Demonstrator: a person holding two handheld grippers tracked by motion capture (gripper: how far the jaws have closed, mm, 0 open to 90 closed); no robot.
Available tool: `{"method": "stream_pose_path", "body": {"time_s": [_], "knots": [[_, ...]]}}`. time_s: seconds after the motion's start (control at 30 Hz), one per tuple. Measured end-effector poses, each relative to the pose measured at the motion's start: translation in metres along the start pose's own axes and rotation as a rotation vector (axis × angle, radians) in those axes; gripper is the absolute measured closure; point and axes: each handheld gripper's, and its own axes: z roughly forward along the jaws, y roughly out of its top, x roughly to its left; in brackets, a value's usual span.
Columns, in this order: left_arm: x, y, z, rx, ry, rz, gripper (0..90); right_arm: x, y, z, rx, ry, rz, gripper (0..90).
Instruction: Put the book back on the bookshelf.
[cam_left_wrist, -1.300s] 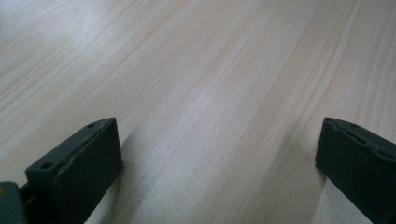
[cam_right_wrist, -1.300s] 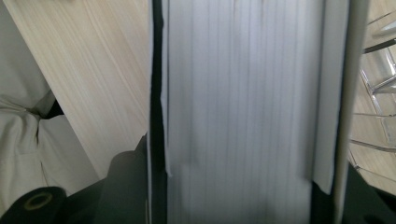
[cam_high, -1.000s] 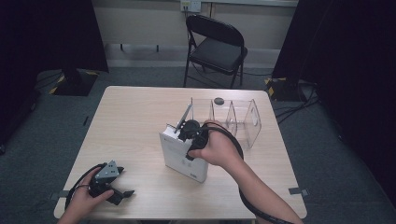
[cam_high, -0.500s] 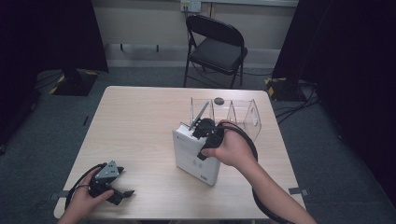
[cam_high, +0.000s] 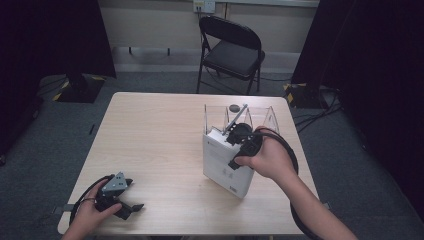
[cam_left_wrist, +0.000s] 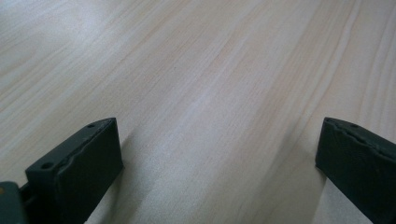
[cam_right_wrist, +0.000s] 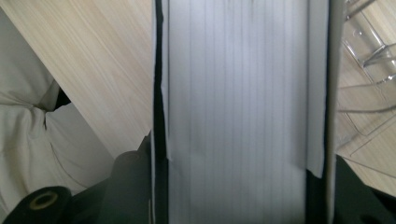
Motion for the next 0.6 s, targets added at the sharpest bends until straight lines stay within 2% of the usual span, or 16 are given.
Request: {"method": "stream_pose_path", "body": {"time_s": [0.33, 0.6], "knots": [[0.0, 0.0, 0.0, 0.0, -0.001, -0.001, 0.0, -0.011, -0.019, -0.006, -0.001, -0.003, 0.045, 52.6], [0.0, 0.0, 0.0, 0.0, -0.002, 0.0, 0.0, -0.017, -0.029, -0.013, 0.013, -0.015, 0.059, 52.6]]}}
